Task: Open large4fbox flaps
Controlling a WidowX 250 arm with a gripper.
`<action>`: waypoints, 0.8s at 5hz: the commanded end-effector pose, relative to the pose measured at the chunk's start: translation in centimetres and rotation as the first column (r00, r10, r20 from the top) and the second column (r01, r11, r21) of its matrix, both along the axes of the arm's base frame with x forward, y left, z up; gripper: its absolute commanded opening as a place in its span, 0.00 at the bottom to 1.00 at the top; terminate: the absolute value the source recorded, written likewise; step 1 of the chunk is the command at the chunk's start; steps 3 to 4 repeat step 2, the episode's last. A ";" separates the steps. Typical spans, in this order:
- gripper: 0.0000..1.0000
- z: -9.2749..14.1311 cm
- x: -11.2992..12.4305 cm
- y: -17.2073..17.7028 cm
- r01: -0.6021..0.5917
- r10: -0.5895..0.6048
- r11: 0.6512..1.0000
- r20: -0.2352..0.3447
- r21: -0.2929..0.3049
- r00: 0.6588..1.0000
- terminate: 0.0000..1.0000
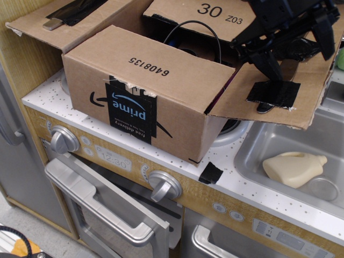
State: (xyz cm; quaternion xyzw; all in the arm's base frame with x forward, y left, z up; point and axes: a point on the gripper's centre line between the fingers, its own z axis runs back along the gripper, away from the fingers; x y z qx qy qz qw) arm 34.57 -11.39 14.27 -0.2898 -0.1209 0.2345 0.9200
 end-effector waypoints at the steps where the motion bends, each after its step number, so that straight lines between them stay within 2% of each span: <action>1: 1.00 -0.4 0.0 0.2 0.024 -0.025 0.999 0.035 0.041 0.999 0.00; 2: 1.00 -1.8 -0.3 0.8 0.059 -0.060 0.998 0.025 0.015 0.998 1.00; 4: 1.00 -1.8 -0.3 0.8 0.059 -0.060 0.998 0.025 0.015 0.998 1.00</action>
